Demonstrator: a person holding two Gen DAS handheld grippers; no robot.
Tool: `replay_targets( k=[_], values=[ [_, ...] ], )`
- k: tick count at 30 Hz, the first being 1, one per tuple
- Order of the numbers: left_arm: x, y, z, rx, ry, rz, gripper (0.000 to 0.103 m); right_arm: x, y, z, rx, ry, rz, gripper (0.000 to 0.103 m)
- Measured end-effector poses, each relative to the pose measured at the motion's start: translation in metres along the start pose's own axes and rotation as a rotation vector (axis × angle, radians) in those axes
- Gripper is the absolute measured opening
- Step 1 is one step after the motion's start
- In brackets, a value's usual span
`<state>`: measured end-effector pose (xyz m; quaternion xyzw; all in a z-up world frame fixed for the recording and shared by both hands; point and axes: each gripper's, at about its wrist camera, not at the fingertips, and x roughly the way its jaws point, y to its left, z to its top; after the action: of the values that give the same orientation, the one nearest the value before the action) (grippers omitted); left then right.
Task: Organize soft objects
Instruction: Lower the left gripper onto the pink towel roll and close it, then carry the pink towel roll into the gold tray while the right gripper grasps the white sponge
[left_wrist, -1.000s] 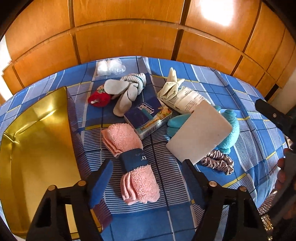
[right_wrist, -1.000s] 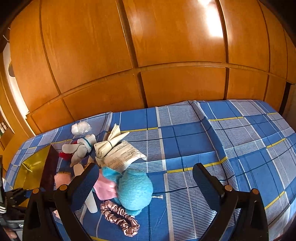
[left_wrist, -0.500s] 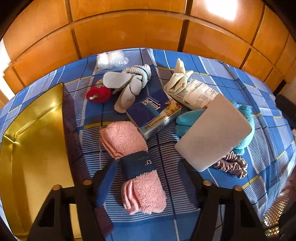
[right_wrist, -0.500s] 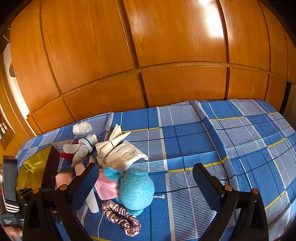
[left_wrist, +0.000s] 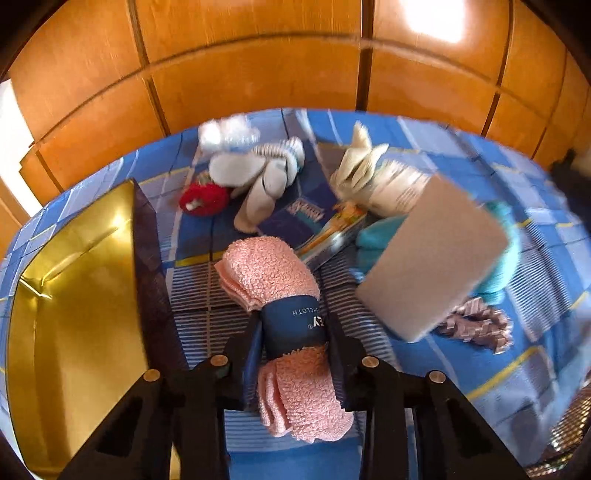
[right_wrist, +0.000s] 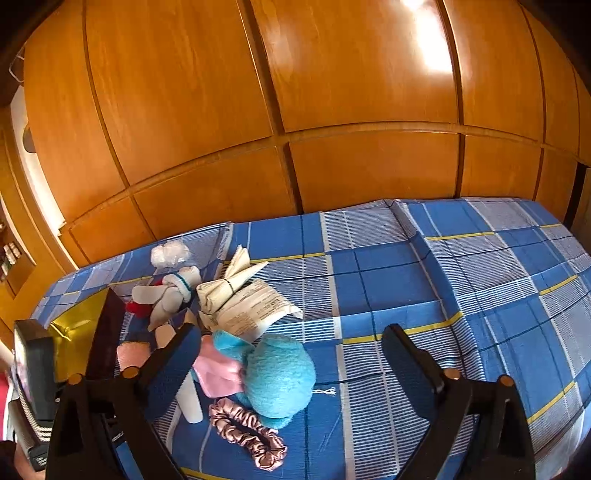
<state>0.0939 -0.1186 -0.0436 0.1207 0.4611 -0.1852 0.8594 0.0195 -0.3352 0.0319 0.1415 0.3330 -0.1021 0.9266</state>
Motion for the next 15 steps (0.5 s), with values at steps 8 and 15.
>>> replay_targets(
  k=[8,15],
  values=[
    [-0.051,-0.002,-0.006,-0.015,-0.112,-0.035,0.033,0.008,-0.001,-0.003,0.024,0.044,0.045,0.092],
    [-0.068,0.001,-0.017,-0.039,-0.133,-0.034,0.033,0.014,0.003,-0.007,0.052,0.092,0.159,0.085]
  ],
)
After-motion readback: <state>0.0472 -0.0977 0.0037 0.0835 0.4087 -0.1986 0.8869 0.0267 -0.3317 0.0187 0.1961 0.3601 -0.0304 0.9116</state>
